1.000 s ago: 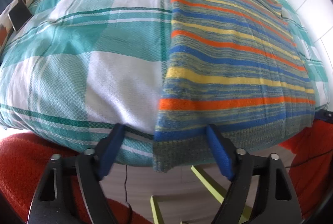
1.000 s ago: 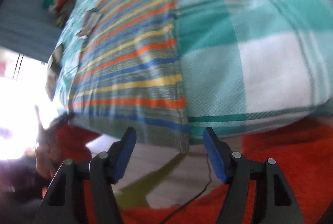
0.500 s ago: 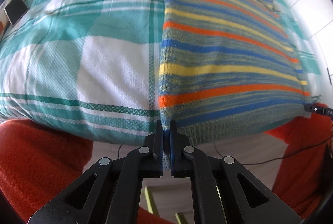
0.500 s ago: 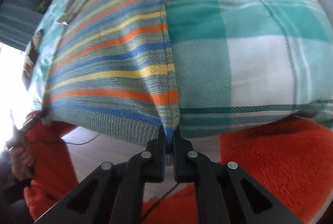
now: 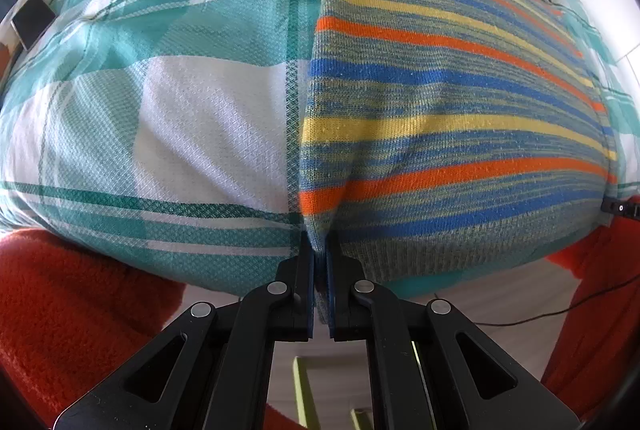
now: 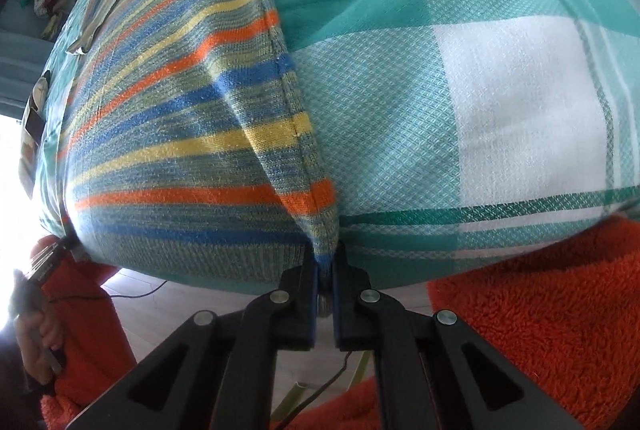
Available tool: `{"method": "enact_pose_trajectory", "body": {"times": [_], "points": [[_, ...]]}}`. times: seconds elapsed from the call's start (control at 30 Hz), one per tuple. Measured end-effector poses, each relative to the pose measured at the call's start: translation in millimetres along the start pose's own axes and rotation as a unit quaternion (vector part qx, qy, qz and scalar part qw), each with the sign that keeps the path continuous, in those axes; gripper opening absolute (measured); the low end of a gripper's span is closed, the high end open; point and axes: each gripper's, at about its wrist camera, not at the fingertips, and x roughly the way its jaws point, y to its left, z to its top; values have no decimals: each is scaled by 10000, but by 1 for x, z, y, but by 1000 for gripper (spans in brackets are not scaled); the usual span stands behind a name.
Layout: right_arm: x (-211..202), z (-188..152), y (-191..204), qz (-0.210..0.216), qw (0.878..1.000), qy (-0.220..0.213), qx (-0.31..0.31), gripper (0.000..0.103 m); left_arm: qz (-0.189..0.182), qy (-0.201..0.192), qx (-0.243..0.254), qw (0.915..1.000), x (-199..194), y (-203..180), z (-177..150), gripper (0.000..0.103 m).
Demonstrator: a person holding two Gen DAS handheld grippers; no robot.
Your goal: Fold small clothes
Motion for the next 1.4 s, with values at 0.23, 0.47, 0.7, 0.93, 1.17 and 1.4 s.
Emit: {"method": "enact_pose_trajectory", "body": {"times": [0.23,0.47,0.7,0.93,1.17,1.4], "points": [[11,3,2,-8,9999,-28,128,5,85,31,-12,10000,21,-3,2,3],[-3,-7,0,-46,9996,187,225,27,601,186,0,9980,6,-4,-7,77],[-71,-24,-26,-403,9985,-264,259,32,783,-414,-179,9959,-55,6,-16,80],[-144,7,16,-526,9852,-1509,-626,39,208,-1488,-42,9886,-89,-16,31,95],[-80,37,86,-122,9743,-1285,-1844,42,-21,-933,625,9937,-18,-67,43,95],[-48,51,61,-668,9698,-280,-2328,40,803,-873,1107,9868,-26,-66,8,95]]}}
